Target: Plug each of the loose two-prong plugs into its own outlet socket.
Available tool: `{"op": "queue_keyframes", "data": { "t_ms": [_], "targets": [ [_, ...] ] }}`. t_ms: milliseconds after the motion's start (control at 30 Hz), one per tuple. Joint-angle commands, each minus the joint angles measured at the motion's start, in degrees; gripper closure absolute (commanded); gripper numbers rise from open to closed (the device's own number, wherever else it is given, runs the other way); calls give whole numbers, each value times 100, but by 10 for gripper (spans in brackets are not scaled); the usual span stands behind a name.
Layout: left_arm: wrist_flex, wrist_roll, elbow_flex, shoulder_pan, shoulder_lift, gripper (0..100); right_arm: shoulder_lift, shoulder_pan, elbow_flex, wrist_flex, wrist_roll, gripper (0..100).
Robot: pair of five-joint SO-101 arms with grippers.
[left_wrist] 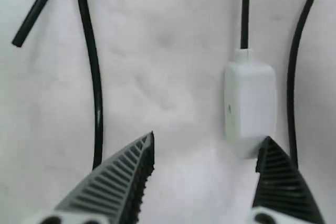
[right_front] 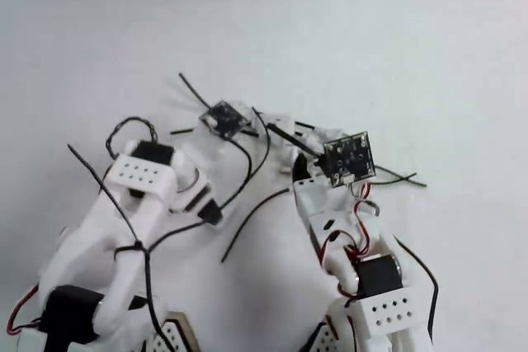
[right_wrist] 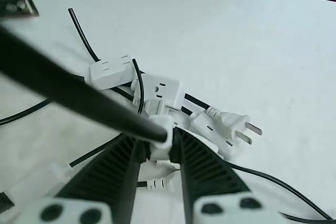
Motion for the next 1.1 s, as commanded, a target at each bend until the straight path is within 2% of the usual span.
{"op": "queue_keyframes", "data": {
  "t_ms": [0, 267, 500, 633, 800, 933, 1067],
  "targets": [
    [-651, -299, 457, -154, -13, 697, -13, -40, -62, 13, 0, 981],
    [-1301, -325, 299, -1393, -13, 695, -13, -40, -53, 13, 0, 981],
    [-1284, -325, 273, -1552, -75, 698, -13, -40, -44, 13, 0, 981],
    [-519, -308, -237, -1552, -75, 699, -13, -171, 9, 13, 167, 981],
    [475, -273, -1081, -1780, -75, 735, -13, -734, 141, 75, 492, 981],
    [958, -211, -1626, -2352, -75, 798, -13, -1103, -9, 321, 598, 981],
    [1090, 290, -1908, -3029, -84, 804, -4, -1648, -132, 593, 598, 981]
  ]
}}
